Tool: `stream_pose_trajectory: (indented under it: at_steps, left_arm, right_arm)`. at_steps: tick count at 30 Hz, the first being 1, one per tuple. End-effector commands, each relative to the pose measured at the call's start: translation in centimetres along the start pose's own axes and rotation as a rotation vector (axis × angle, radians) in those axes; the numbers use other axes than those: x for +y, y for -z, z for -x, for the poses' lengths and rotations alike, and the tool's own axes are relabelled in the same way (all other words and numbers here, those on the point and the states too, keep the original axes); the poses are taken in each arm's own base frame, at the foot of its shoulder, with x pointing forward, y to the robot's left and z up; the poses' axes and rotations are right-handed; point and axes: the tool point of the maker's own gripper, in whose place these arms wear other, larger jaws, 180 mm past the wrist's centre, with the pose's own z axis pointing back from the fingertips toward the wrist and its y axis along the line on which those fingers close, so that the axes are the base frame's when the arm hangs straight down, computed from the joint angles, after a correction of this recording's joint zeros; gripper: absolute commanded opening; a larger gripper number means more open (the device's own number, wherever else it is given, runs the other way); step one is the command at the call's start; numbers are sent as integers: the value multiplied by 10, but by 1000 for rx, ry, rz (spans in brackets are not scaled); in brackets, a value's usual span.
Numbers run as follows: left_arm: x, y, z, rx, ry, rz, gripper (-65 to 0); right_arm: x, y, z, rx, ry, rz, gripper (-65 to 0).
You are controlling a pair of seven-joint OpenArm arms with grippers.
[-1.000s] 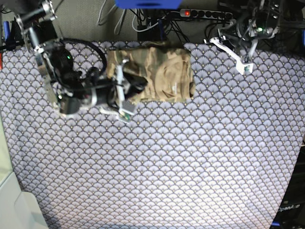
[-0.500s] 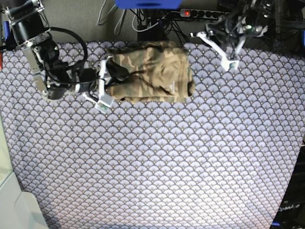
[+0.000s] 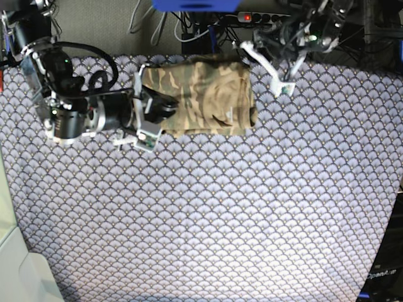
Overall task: Fold the T-shirt properly
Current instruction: 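Grasp both sides of the folded bundle with both grippers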
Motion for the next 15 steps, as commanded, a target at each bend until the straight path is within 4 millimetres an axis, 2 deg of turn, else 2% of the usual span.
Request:
stream_pose_trajectory:
  at_steps: [1, 5, 11, 15]
  left_arm:
    - [-6, -2, -8, -29, 10, 18, -625]
    - [-14, 11, -14, -20, 11, 34, -625]
    - [-33, 39, -5, 49, 56, 59, -625]
    - [-42, 43, -17, 30, 57, 74, -625]
  right_arm:
    - [-3, -6, -8, -26, -19, 8, -558]
    - [1, -4, -4, -22, -7, -2, -558]
    - [1, -4, -2, -17, -6, -1, -558]
    - [1, -5, 0, -14, -5, -1, -558]
